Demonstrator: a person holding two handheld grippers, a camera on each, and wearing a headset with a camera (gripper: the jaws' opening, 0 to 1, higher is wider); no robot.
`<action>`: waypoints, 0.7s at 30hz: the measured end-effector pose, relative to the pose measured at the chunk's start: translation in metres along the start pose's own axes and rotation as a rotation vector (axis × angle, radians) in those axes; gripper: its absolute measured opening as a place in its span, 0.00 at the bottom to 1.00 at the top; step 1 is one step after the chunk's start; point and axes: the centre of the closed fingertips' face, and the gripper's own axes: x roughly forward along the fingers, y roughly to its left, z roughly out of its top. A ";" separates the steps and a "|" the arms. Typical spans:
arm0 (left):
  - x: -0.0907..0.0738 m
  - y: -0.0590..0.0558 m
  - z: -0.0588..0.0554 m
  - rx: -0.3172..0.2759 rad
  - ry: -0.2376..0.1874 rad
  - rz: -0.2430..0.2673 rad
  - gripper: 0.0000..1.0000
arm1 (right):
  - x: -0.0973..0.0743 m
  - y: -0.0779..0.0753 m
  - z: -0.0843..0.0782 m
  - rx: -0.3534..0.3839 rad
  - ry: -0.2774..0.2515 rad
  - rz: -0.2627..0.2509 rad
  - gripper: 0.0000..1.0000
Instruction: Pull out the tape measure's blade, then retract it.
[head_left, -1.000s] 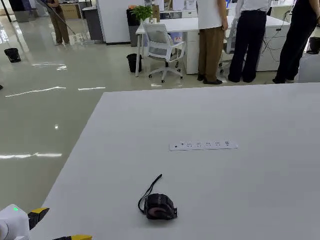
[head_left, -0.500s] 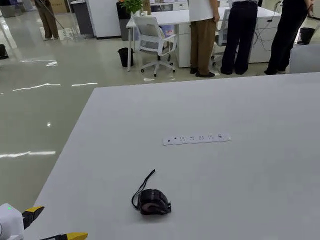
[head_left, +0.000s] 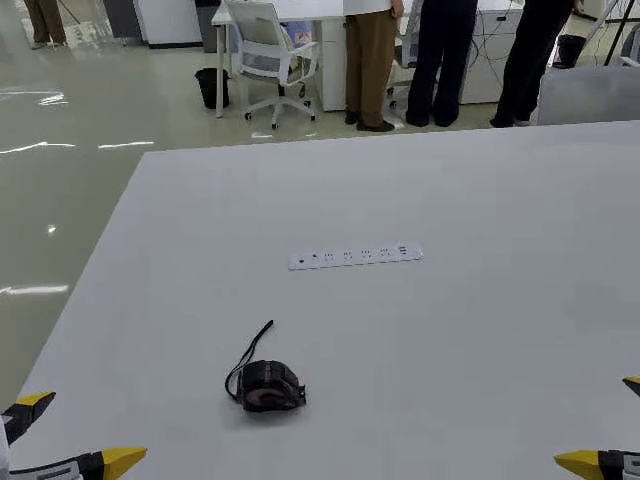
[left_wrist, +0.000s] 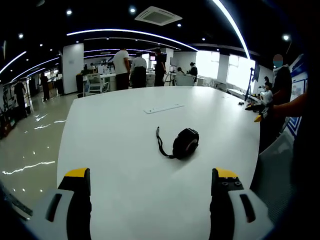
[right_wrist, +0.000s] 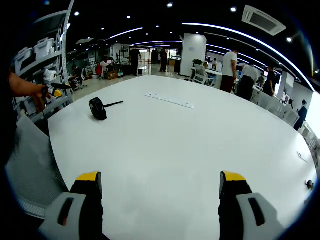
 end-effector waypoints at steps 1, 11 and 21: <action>0.000 -0.001 0.000 0.003 -0.001 -0.004 0.99 | 0.000 -0.001 0.001 0.000 0.002 -0.001 1.00; 0.007 -0.006 0.002 0.024 0.009 -0.041 0.99 | 0.004 -0.003 0.006 -0.069 0.007 0.033 1.00; 0.020 -0.013 0.005 0.040 0.020 -0.074 0.99 | 0.022 -0.002 0.021 -0.096 0.006 0.081 1.00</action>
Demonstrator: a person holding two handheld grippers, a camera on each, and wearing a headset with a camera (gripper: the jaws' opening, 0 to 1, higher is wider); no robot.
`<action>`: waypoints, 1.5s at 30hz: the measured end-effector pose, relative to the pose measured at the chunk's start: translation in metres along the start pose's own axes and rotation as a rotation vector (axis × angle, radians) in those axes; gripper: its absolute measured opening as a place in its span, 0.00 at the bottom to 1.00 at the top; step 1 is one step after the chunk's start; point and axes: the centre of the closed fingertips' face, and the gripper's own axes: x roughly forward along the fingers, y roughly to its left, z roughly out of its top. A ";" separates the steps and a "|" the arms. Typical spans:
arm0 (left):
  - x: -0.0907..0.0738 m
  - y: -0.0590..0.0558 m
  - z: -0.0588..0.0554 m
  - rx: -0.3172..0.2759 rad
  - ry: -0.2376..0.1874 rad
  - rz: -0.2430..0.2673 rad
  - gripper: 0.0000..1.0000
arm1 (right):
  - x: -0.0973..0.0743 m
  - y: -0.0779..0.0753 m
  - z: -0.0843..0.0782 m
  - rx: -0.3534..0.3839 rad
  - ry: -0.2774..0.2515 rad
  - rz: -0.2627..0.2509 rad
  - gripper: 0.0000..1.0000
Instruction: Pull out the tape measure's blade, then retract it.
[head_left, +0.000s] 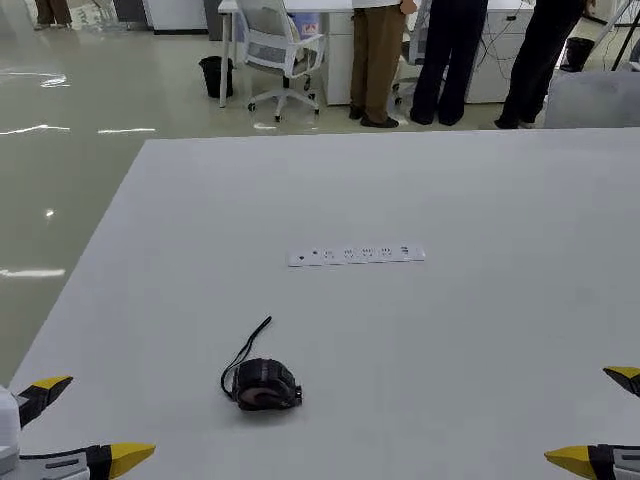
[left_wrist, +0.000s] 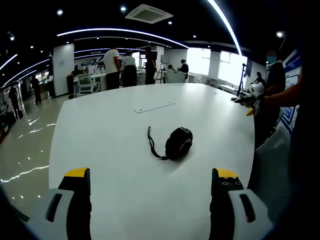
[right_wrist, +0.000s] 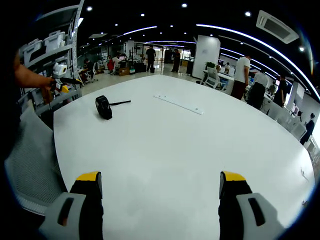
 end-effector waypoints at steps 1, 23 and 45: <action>0.002 0.000 0.001 0.003 0.001 -0.002 0.99 | 0.003 -0.001 0.001 -0.007 0.002 0.000 1.00; 0.036 -0.015 0.011 0.047 0.027 -0.093 0.99 | 0.041 -0.003 0.016 -0.032 0.010 0.057 0.99; 0.082 -0.029 0.015 0.123 0.063 -0.206 0.99 | 0.078 0.006 0.019 -0.056 0.043 0.109 1.00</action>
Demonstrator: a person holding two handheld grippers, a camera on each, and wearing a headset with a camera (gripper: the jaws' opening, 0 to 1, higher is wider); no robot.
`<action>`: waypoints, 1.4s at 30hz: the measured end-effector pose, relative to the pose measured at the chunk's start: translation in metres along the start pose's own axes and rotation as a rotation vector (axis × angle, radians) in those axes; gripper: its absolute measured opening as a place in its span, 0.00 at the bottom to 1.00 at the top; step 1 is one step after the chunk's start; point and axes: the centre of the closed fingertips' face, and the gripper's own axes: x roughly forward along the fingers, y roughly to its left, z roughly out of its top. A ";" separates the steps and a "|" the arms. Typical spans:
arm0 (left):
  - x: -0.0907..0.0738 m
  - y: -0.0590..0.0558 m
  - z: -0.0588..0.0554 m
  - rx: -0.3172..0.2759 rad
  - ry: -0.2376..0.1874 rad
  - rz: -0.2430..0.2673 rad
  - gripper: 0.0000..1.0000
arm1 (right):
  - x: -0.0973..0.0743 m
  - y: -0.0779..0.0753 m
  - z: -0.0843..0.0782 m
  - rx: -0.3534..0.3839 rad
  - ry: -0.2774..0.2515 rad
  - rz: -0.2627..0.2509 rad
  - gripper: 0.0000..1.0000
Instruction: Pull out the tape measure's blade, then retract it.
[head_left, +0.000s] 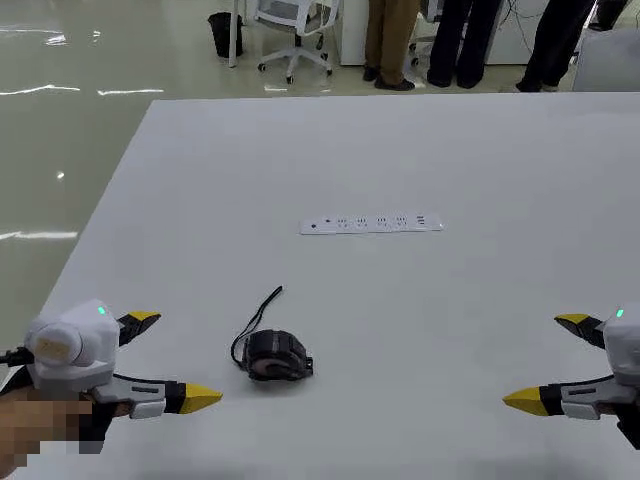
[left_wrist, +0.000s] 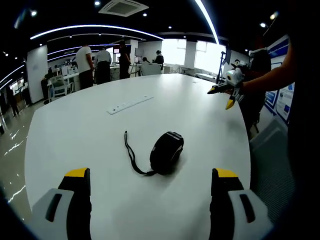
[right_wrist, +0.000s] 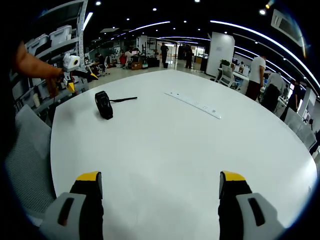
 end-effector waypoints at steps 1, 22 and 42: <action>0.003 -0.001 0.000 0.008 0.008 -0.006 0.99 | 0.004 0.000 -0.001 -0.004 0.004 0.004 1.00; 0.039 -0.009 0.013 0.125 0.043 -0.105 0.91 | 0.042 0.033 0.038 -0.113 -0.036 0.144 0.94; 0.070 -0.026 0.013 0.259 0.125 -0.277 0.79 | 0.092 0.072 0.077 -0.243 -0.039 0.318 0.82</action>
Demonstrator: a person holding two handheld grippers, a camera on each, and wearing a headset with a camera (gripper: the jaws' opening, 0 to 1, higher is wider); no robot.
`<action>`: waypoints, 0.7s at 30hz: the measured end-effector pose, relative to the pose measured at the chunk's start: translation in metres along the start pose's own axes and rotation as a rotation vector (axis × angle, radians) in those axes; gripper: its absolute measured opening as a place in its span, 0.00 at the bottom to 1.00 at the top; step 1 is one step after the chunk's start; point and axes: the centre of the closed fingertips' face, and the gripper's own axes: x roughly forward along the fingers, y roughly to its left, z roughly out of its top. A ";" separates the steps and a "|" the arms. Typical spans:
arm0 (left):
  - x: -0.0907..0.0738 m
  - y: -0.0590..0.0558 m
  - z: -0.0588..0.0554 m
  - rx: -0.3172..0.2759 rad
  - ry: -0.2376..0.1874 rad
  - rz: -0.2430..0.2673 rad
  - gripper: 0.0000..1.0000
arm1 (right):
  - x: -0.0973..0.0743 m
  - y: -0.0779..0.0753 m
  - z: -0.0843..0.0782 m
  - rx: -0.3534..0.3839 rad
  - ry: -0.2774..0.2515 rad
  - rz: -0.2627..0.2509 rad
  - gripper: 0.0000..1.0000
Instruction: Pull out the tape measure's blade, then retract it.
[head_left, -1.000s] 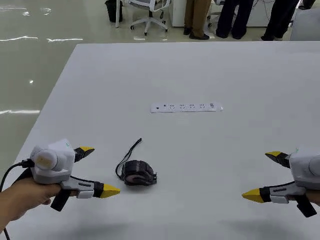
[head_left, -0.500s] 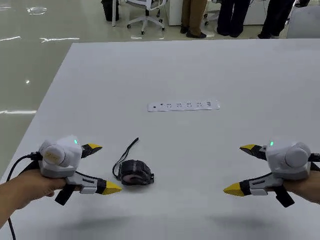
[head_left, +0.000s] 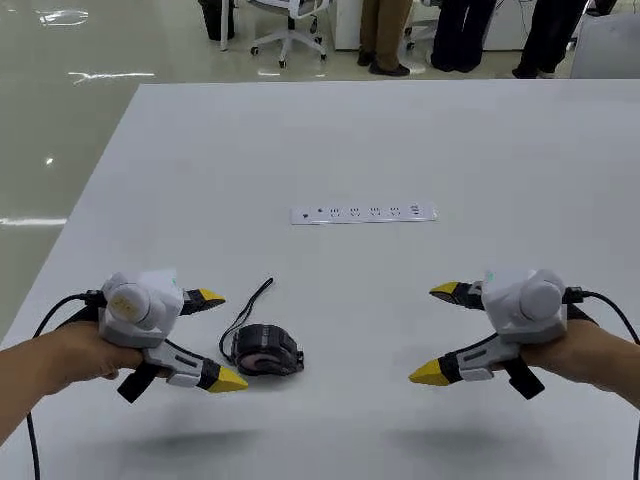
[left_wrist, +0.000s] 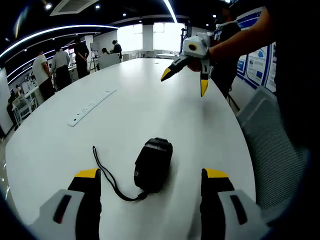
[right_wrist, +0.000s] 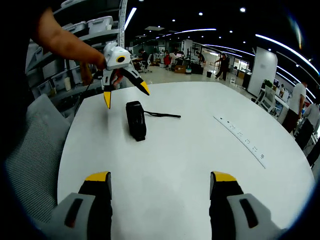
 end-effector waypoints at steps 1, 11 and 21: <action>0.003 0.000 -0.001 0.008 0.011 -0.012 0.78 | 0.005 0.004 0.004 -0.009 -0.003 0.017 0.81; 0.021 -0.004 -0.003 0.085 0.066 -0.063 0.68 | 0.048 0.019 0.022 -0.067 0.016 0.120 0.74; 0.037 -0.001 -0.004 0.109 0.092 -0.071 0.57 | 0.088 0.035 0.030 -0.107 0.049 0.194 0.62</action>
